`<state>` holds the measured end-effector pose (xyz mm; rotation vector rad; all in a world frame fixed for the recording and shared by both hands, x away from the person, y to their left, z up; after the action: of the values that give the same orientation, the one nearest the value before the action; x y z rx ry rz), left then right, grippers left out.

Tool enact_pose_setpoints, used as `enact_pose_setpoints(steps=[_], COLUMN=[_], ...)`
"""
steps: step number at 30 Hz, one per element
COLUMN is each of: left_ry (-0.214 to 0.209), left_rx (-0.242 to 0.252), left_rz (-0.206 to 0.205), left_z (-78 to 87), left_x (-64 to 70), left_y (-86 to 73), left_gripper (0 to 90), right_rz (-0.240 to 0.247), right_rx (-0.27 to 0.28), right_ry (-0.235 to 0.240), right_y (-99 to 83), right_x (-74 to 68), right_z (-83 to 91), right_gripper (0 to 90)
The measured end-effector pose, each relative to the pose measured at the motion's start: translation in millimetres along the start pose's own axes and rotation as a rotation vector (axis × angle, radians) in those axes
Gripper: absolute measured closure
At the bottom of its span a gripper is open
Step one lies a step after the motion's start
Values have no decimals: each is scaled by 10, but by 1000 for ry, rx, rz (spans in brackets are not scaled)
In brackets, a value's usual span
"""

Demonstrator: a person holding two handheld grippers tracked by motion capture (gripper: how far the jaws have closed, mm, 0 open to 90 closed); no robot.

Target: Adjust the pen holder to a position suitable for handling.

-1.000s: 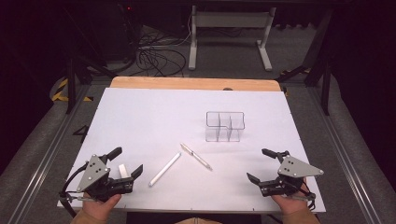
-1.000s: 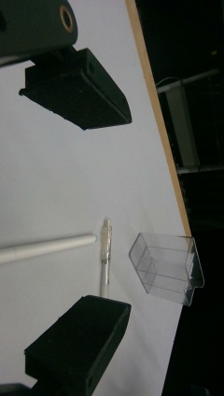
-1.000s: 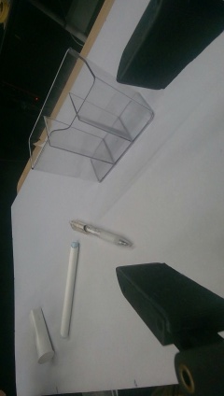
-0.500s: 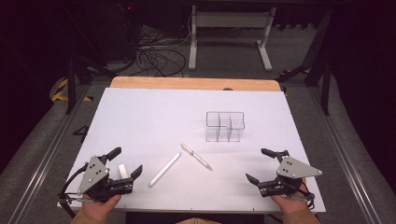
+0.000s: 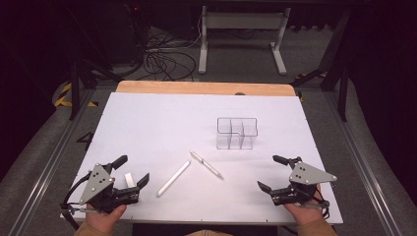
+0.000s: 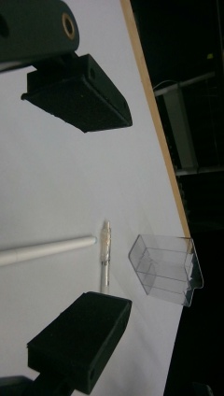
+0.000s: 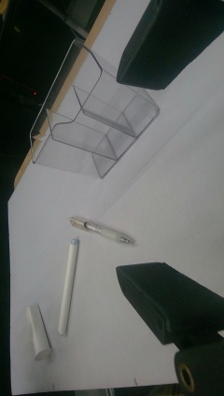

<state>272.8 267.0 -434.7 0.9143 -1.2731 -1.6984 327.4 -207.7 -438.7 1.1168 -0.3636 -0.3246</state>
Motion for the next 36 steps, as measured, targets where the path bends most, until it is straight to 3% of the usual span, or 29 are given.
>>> enact_pose_setpoints(steps=[11, 27, 36], left_ry=[2, 6, 5], left_rx=[-6, -2, -7], left_rz=[-7, -2, -9], left_z=[3, 8, -2], left_x=[-2, -5, 0], left_y=[-2, 0, -2], left_gripper=[137, 138, 141], right_rz=[-4, 19, 50], right_rx=[-27, -35, -100], right_ry=[21, 34, 40], right_y=[195, 313, 506], right_x=[108, 164, 253], right_z=[-108, -164, -253], right_gripper=[87, 87, 149])
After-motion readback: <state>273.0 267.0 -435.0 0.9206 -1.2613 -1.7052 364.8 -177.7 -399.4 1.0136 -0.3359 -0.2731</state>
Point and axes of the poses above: each handheld gripper's, and its own axes: z roughly backward along the jaws, y roughly out of its top, x roughly to its right, the point moved 2 cm from there along -z, roughly forward along the jaws, and after that the axes turned 10 degrees about y, right-handed, at the moved point
